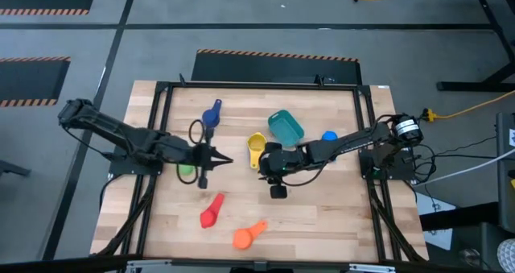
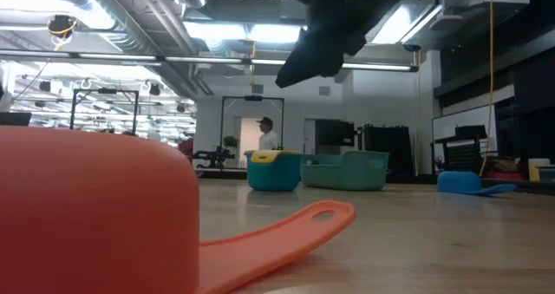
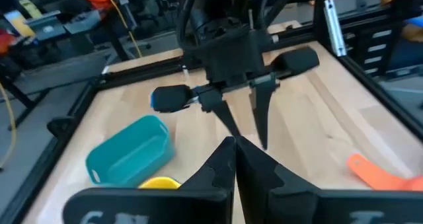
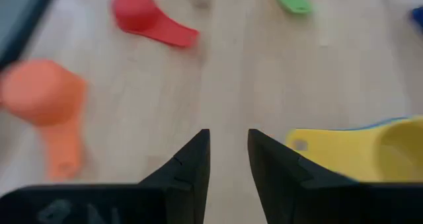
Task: Nest measuring cups in basket
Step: Move the orange measuring cup to the right of the green measuring cup
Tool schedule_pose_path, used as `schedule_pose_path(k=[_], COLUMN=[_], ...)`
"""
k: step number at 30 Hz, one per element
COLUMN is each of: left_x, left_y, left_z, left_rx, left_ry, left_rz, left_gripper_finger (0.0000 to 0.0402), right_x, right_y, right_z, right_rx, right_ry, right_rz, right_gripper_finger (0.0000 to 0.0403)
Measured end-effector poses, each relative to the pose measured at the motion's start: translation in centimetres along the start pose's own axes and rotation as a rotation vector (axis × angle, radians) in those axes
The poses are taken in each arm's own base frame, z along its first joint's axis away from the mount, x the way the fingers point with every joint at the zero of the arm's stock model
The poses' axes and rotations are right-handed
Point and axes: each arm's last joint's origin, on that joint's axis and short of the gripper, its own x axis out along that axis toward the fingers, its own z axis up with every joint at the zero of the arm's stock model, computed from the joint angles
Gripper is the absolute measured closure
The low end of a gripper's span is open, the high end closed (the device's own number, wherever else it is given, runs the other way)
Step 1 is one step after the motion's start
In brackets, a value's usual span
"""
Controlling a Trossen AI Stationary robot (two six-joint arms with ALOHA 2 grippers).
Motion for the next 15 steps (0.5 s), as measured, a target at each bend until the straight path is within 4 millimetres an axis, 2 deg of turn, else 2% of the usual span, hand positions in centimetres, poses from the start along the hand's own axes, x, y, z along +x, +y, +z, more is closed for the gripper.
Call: schedule_pose_path(k=[4,11,15], left_x=[-0.9,-1.3,-1.1], left_y=[-0.3,-0.9,-1.1], left_z=[-0.1,-0.5,-0.8], left_rx=[-0.048,-0.103,-0.092], left_ry=[0.018,0.059,0.087], left_rz=[-0.027,-0.064,-0.067], left_gripper_finger=[0.04,0.0388,0.0387], right_x=[0.0,-0.1,-0.2], right_y=[0.3,1.3,2.2], right_z=[0.2,0.2,0.0], right_rx=[0.071,0.216,0.293], right_ry=[-0.008,0.023,0.057], right_rz=[0.092,0.285,0.31], right_gripper_finger=[0.0258,0.0168,0.0147])
